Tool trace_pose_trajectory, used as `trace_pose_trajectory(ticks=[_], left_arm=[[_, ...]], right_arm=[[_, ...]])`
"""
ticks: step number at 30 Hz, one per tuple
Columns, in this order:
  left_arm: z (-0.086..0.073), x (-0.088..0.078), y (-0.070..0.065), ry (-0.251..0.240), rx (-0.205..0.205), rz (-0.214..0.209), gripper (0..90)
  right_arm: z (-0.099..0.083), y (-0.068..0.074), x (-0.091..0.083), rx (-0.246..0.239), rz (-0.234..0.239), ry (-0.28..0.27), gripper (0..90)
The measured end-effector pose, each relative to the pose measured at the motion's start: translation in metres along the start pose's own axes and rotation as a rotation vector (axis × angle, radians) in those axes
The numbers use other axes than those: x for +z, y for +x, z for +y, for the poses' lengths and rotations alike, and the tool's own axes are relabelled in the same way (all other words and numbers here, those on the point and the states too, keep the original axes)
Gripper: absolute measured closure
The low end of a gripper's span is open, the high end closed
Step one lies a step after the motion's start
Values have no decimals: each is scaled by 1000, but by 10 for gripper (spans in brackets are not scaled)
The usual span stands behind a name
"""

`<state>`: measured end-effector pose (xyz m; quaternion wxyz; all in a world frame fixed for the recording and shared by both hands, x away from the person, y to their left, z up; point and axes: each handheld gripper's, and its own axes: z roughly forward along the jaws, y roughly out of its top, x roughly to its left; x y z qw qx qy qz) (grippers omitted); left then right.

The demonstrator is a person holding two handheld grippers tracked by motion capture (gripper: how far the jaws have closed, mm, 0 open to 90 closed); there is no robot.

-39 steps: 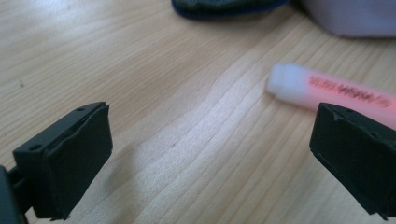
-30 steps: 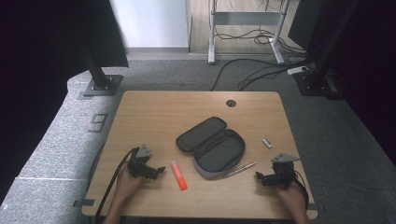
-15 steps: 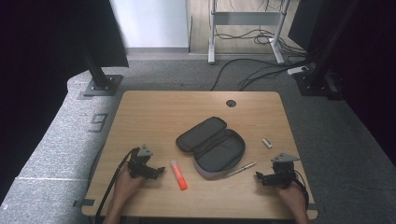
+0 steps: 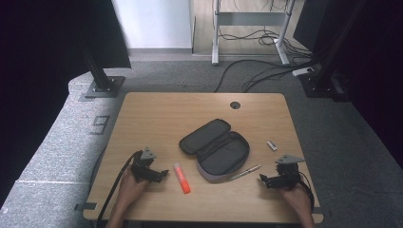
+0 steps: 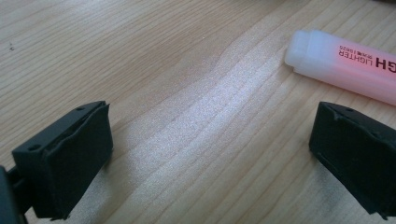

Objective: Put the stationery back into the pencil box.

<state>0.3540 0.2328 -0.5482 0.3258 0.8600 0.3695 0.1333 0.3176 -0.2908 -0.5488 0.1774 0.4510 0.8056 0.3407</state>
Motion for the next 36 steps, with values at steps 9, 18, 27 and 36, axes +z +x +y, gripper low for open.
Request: trace_pose_trajectory(ticks=[9,18,27,36], left_arm=[[0,0,0,0,-1,0,0],[0,0,0,0,0,0,0],[0,0,0,0,0,0,0],[0,0,0,0,0,0,0]], right_arm=[[14,-2,-5,-7,23,-19,33],[26,-11,-7,-2,7,-26,107],[40,-20,-4,12,-5,-36,106],[55,-28,-1,6,-13,-36,130]])
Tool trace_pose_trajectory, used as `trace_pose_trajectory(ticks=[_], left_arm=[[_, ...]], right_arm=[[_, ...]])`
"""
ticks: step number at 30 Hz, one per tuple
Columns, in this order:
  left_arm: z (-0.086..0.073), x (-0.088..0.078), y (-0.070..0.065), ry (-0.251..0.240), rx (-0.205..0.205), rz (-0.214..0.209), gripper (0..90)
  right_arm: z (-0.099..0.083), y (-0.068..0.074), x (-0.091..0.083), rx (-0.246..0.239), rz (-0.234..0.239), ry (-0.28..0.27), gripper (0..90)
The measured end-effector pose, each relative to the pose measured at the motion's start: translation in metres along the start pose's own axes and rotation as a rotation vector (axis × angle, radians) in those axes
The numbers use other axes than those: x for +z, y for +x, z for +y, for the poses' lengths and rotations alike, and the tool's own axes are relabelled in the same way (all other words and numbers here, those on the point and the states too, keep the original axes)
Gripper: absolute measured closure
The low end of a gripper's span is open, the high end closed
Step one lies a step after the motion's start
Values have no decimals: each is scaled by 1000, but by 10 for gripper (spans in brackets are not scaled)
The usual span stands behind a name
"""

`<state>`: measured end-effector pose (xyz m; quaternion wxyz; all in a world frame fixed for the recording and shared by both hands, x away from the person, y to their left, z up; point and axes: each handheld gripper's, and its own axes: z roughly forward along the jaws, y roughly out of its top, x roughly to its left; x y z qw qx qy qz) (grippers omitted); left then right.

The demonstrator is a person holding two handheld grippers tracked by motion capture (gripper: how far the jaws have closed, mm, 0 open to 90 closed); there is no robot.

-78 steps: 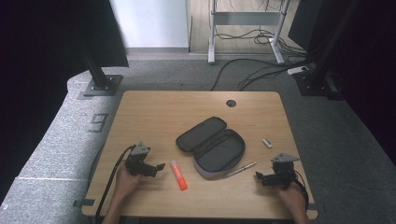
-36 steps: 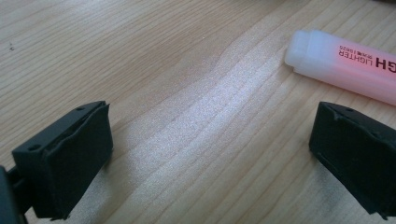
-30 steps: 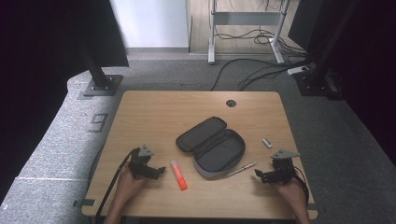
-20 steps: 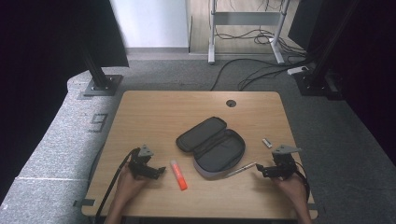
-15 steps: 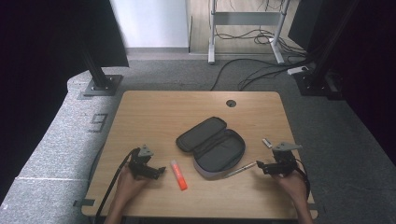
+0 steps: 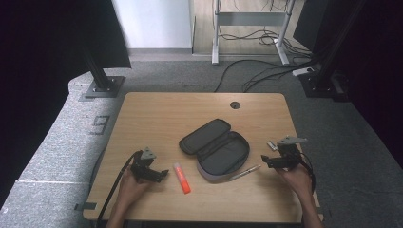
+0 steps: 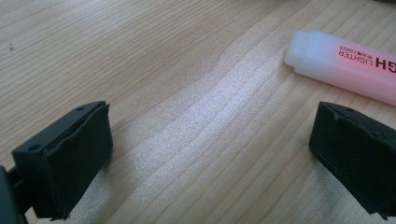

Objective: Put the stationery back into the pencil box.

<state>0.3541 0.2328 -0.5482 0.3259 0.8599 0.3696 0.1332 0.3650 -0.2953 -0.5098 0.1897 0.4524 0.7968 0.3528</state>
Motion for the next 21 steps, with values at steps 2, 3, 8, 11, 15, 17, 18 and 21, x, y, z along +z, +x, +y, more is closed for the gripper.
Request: trace_pose_trajectory(ticks=[2,3,8,11,15,17,18,21], left_arm=[[0,0,0,0,0,0,0],[0,0,0,0,0,0,0],[0,0,0,0,0,0,0],[0,0,0,0,0,0,0],[0,0,0,0,0,0,0],[0,0,0,0,0,0,0],[0,0,0,0,0,0,0],[0,0,0,0,0,0,0]], right_arm=[[4,-2,0,-9,-11,6,140],[6,-3,1,-12,-15,5,150],[14,-11,5,-13,-29,20,166],[18,-16,7,-5,-32,19,197],[21,-23,11,5,-37,26,246],[22,-27,14,9,-40,34,264],[22,-29,15,12,-41,38,279],[22,-33,19,15,-47,50,306]])
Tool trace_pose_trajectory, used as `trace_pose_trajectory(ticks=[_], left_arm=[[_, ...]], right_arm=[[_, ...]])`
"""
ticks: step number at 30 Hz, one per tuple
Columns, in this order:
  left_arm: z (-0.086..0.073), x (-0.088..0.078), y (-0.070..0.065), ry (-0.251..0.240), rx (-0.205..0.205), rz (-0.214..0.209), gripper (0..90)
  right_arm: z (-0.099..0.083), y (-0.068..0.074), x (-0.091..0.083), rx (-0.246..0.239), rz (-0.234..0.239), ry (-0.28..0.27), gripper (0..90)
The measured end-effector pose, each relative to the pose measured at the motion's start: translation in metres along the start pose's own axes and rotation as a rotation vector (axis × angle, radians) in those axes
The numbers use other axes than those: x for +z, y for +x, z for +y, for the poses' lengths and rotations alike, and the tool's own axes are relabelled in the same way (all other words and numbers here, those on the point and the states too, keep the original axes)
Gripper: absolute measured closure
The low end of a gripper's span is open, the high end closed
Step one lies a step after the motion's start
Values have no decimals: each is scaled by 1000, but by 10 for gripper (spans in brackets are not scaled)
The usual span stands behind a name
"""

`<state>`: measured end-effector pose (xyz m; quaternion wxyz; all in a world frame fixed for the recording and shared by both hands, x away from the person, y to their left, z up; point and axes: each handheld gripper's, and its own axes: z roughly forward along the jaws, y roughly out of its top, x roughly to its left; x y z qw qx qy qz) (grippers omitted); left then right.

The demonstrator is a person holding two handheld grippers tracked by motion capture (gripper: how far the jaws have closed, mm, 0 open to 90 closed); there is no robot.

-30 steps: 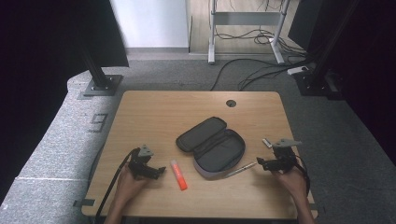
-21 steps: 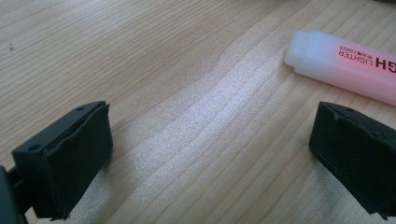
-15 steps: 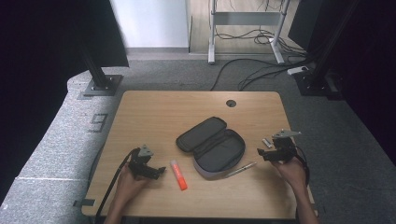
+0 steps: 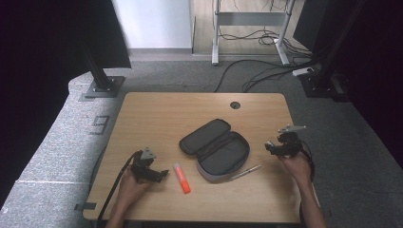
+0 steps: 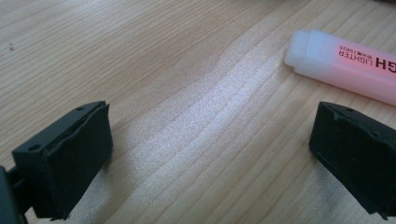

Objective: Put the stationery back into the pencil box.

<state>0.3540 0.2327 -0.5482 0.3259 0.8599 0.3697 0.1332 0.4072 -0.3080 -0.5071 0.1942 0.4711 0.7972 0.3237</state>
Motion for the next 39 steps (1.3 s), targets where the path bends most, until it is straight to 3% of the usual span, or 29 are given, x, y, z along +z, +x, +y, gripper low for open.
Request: trace_pose_trajectory(ticks=[4,16,27,39], left_arm=[[0,0,0,0,0,0,0],[0,0,0,0,0,0,0],[0,0,0,0,0,0,0],[0,0,0,0,0,0,0]], right_arm=[[0,-6,6,11,5,17,380],[-6,-15,20,19,-1,54,462],[-10,-19,27,31,10,83,542],[-11,-18,27,44,16,99,708]])
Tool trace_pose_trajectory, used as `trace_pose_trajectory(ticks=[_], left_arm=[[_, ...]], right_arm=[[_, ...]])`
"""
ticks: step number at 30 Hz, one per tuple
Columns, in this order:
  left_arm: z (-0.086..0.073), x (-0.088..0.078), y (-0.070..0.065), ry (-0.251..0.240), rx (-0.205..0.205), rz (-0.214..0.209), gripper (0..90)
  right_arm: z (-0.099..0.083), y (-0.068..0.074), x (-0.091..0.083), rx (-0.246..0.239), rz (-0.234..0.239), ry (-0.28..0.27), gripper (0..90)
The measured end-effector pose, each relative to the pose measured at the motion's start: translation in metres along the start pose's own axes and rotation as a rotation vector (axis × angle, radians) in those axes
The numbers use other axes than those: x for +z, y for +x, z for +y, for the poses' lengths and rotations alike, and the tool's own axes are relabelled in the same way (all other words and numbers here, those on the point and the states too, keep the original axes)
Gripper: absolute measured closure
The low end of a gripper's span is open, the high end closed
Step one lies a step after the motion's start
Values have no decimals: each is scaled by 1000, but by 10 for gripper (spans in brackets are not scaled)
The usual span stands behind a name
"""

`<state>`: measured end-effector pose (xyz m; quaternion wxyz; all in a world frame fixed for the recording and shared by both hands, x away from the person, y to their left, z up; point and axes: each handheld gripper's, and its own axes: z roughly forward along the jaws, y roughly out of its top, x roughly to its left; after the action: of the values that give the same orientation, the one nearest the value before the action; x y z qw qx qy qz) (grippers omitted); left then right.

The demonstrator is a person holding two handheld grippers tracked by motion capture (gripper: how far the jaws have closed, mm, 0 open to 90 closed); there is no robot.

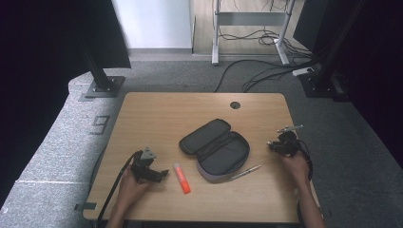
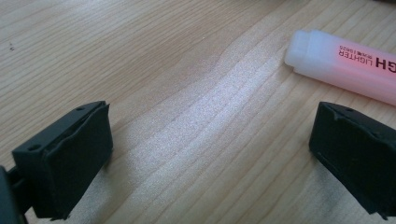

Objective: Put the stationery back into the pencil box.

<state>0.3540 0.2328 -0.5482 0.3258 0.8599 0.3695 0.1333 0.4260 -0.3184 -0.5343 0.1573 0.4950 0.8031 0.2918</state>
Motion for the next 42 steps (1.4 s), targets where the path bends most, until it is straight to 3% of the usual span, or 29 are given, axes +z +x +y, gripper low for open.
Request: trace_pose_trajectory(ticks=[18,42], left_arm=[[0,0,0,0,0,0,0],[0,0,0,0,0,0,0]], right_arm=[[8,11,-18,4,11,-49,714],[34,45,-44,-69,62,-85,714]])
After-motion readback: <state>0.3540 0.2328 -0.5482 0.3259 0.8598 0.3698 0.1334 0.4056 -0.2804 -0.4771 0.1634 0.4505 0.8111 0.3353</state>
